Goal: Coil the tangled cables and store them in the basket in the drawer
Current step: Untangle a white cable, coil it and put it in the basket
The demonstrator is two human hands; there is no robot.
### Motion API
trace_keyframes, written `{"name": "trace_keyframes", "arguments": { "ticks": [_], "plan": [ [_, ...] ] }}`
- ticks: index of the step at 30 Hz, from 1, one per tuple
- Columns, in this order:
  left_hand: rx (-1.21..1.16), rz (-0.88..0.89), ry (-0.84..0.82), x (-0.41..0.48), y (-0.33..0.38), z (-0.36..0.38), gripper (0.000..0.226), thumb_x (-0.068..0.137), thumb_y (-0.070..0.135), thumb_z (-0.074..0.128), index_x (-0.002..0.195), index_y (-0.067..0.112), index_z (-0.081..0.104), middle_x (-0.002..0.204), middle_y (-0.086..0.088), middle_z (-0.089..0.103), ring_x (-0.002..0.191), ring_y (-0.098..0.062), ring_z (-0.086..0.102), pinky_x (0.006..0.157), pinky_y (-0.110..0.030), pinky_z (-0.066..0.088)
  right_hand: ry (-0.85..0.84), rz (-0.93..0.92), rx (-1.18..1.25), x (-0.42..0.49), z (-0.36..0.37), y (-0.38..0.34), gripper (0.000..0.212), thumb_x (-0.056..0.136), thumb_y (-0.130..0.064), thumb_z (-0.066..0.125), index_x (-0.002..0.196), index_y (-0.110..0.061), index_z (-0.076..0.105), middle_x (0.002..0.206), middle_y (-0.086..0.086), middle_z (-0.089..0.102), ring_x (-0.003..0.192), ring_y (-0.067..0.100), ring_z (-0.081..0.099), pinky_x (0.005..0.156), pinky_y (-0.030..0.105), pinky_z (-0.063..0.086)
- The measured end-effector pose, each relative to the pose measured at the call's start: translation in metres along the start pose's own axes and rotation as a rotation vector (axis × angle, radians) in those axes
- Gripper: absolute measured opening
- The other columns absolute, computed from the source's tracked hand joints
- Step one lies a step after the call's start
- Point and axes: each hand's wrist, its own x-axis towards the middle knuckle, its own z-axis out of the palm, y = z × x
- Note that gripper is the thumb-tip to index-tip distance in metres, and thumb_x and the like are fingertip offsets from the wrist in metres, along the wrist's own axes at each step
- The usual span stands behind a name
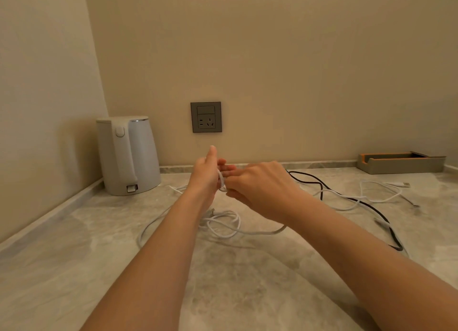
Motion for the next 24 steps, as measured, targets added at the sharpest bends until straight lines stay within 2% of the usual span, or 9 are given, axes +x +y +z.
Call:
{"name": "trace_keyframes", "arguments": {
  "ticks": [3, 6, 8, 11, 13, 16, 20, 22, 24],
  "plan": [
    [0.241, -0.005, -0.115, -0.004, -0.003, 0.0, 0.047, 0.103, 0.039, 0.03, 0.073, 0.012, 0.053, 0.047, 0.004, 0.051, 0.03, 0.0, 0.043, 0.035, -0.014, 0.032, 0.048, 0.03, 0.075, -0.002, -0.002, 0.007, 0.014, 0.089, -0.033, 0.06, 0.086, -0.02, 0.065, 0.084, -0.005, 0.068, 0.07, 0.025, 0.065, 0.044, 0.024, 0.019],
    [0.263, -0.013, -0.285, -0.011, -0.004, 0.003, 0.045, 0.104, 0.032, 0.032, 0.073, 0.009, 0.056, 0.054, -0.002, 0.054, 0.038, -0.006, 0.051, 0.04, -0.017, 0.04, 0.011, 0.124, 0.118, -0.002, -0.007, 0.017, 0.023, 0.092, -0.043, 0.053, 0.099, -0.022, 0.059, 0.099, -0.007, 0.062, 0.084, 0.019, 0.06, 0.056, 0.03, 0.039],
    [0.254, -0.057, -0.363, -0.015, -0.003, 0.005, 0.044, 0.104, 0.029, 0.033, 0.071, 0.01, 0.054, 0.057, -0.004, 0.054, 0.042, -0.01, 0.053, 0.043, -0.02, 0.041, 0.016, 0.178, 0.169, -0.004, -0.006, 0.024, 0.026, 0.09, -0.047, 0.053, 0.097, -0.022, 0.057, 0.098, -0.009, 0.061, 0.082, 0.015, 0.059, 0.064, 0.03, 0.045],
    [0.233, -0.162, -0.488, -0.019, -0.001, 0.007, 0.062, 0.102, 0.049, 0.023, 0.064, 0.011, 0.053, 0.052, -0.005, 0.055, 0.043, -0.012, 0.05, 0.044, -0.021, 0.04, 0.066, 0.27, 0.269, -0.008, -0.001, 0.034, 0.036, 0.08, -0.054, 0.059, 0.088, -0.02, 0.055, 0.084, -0.008, 0.061, 0.074, 0.015, 0.057, 0.065, 0.032, 0.049],
    [0.244, -0.226, -0.565, -0.018, -0.003, 0.007, 0.075, 0.097, 0.061, 0.013, 0.06, 0.008, 0.051, 0.054, -0.008, 0.054, 0.04, -0.011, 0.048, 0.041, -0.02, 0.04, 0.049, 0.336, 0.408, -0.011, 0.003, 0.04, 0.038, 0.074, -0.055, 0.065, 0.08, -0.021, 0.049, 0.072, -0.008, 0.056, 0.064, 0.011, 0.051, 0.057, 0.028, 0.042],
    [0.248, -0.273, -0.66, -0.016, -0.005, 0.008, 0.082, 0.09, 0.071, 0.006, 0.065, 0.006, 0.049, 0.053, -0.006, 0.05, 0.037, -0.009, 0.041, 0.038, -0.019, 0.036, 0.034, 0.382, 0.748, -0.012, 0.011, 0.045, 0.036, 0.07, -0.042, 0.076, 0.072, -0.025, 0.044, 0.064, -0.009, 0.047, 0.056, 0.006, 0.04, 0.054, 0.022, 0.033],
    [0.19, -0.325, -0.76, -0.012, -0.004, 0.005, 0.085, 0.083, 0.078, 0.005, 0.068, 0.007, 0.047, 0.049, 0.001, 0.04, 0.034, -0.006, 0.028, 0.035, -0.018, 0.028, -0.014, 0.414, 1.084, -0.011, 0.022, 0.049, 0.029, 0.076, -0.024, 0.077, 0.078, -0.018, 0.048, 0.066, -0.001, 0.05, 0.06, 0.009, 0.044, 0.058, 0.026, 0.037],
    [0.183, -0.348, -0.803, -0.013, -0.001, 0.002, 0.082, 0.079, 0.082, 0.011, 0.067, 0.009, 0.047, 0.049, 0.004, 0.035, 0.033, -0.004, 0.024, 0.034, -0.016, 0.025, -0.029, 0.429, 1.169, -0.01, 0.026, 0.05, 0.025, 0.08, -0.021, 0.074, 0.081, -0.016, 0.049, 0.064, -0.002, 0.051, 0.058, 0.009, 0.045, 0.057, 0.024, 0.038],
    [0.263, -0.328, -0.844, -0.017, 0.0, 0.001, 0.07, 0.078, 0.078, 0.024, 0.065, 0.012, 0.045, 0.047, 0.007, 0.031, 0.033, -0.002, 0.021, 0.035, -0.015, 0.021, -0.002, 0.468, 1.255, -0.009, 0.029, 0.052, 0.019, 0.085, -0.014, 0.068, 0.081, -0.015, 0.049, 0.057, -0.011, 0.048, 0.053, 0.004, 0.041, 0.053, 0.017, 0.035]
  ]
}}
